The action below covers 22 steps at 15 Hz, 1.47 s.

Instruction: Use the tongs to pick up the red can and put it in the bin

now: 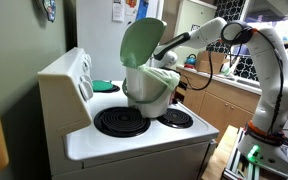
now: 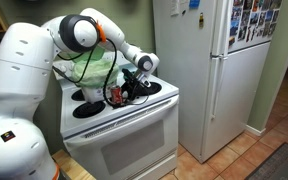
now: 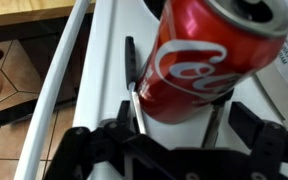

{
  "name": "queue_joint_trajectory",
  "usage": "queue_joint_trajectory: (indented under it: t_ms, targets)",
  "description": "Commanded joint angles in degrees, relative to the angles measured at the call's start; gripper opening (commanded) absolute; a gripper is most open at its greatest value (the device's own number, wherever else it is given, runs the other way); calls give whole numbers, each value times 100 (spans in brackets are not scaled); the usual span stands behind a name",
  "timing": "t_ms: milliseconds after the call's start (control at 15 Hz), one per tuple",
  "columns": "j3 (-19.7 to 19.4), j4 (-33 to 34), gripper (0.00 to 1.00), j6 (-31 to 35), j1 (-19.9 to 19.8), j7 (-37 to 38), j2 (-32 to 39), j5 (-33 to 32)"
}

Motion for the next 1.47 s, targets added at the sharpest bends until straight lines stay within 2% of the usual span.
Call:
queue_joint_trajectory:
  t_ms: [0,133,200,267,400,867,1000,1067,1133,1200,1267,1400]
  targets:
    - [-26,91,100,-108,39,245,95,-132]
    - [-28,86,100,-81,55,293,103,-171]
    - [-27,85,96,-60,60,305,107,-178]
    - [-27,85,75,-53,61,317,112,-180]
    - [-30,91,70,-52,59,348,122,-170]
    - [-43,-45,14,-38,-23,318,-114,-27]
    - [-60,-116,1,-13,-60,301,-183,6]
    - [-81,-144,0,3,-66,323,-206,-5]
    - [-89,-151,25,11,-70,334,-219,-8]
    - [-88,-148,36,6,-76,311,-233,0]
    - [-93,-172,38,50,-71,308,-283,-7]
    - [-100,-205,54,117,-69,309,-369,-4]
